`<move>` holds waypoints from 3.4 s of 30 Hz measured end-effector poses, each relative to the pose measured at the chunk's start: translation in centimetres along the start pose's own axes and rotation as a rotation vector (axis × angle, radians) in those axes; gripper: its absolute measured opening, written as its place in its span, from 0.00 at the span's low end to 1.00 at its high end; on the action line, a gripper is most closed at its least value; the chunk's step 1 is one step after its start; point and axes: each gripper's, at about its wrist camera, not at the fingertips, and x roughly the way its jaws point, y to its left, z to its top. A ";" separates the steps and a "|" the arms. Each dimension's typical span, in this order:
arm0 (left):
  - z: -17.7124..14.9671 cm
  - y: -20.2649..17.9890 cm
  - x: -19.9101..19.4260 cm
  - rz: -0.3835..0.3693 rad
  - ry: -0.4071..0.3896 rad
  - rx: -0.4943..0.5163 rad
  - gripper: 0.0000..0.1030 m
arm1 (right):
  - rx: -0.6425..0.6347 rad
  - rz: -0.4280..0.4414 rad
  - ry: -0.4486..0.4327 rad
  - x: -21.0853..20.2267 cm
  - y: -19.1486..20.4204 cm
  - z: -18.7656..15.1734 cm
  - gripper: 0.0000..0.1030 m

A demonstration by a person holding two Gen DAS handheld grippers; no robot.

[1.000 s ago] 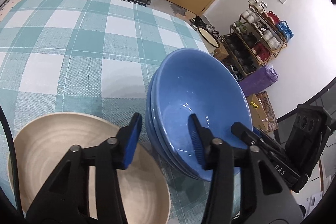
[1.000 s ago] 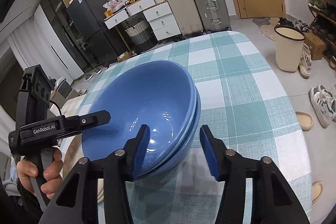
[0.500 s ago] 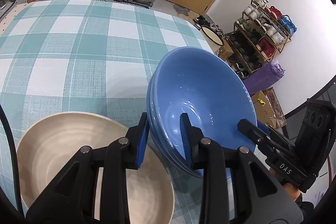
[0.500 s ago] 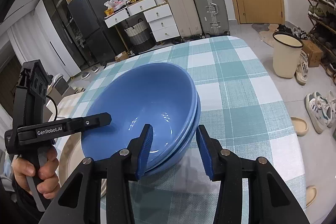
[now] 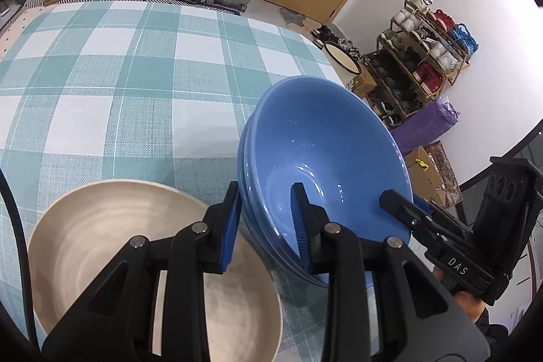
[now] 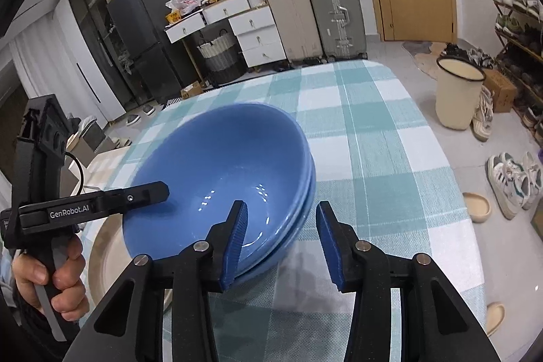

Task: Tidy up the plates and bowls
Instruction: 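Lift the bowl stack with both tools and carry it over the cream plates, then lower the bowl stack onto the cream plate stack with both tools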

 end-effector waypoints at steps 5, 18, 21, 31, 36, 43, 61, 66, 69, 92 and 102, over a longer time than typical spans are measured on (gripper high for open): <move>-0.2 -0.4 0.0 0.020 0.005 0.013 0.25 | -0.015 -0.008 0.002 0.0 0.7 0.0 0.41; -0.5 -1.3 -1.8 0.008 -0.028 0.030 0.25 | -0.026 -0.018 -0.025 -1.6 1.3 0.2 0.41; -0.6 -1.5 -2.6 0.008 -0.040 0.033 0.26 | -0.030 -0.016 -0.036 -2.1 1.5 0.3 0.41; -1.1 -2.1 -6.0 0.011 -0.084 0.042 0.26 | -0.058 -0.009 -0.065 -4.0 2.9 0.3 0.41; -1.6 -2.6 -7.9 0.020 -0.096 0.046 0.26 | -0.069 -0.007 -0.075 -4.9 3.7 0.1 0.41; -2.7 -2.8 -10.3 0.032 -0.115 0.040 0.26 | -0.069 0.005 -0.088 -6.0 4.8 -0.4 0.41; -5.8 -1.6 -15.4 0.090 -0.161 0.014 0.26 | -0.113 0.054 -0.081 -6.4 8.3 -1.6 0.41; -6.7 -0.6 -16.4 0.108 -0.167 -0.004 0.26 | -0.118 0.077 -0.069 -5.8 9.0 -2.0 0.41; -6.8 -0.1 -16.6 0.118 -0.171 -0.013 0.26 | -0.125 0.088 -0.061 -5.4 9.6 -2.2 0.41; -7.7 5.7 -16.6 0.205 -0.158 -0.087 0.26 | -0.169 0.132 0.019 -0.3 13.4 -3.1 0.41; -7.4 7.5 -15.2 0.240 -0.137 -0.098 0.26 | -0.179 0.134 0.038 1.2 14.4 -2.9 0.41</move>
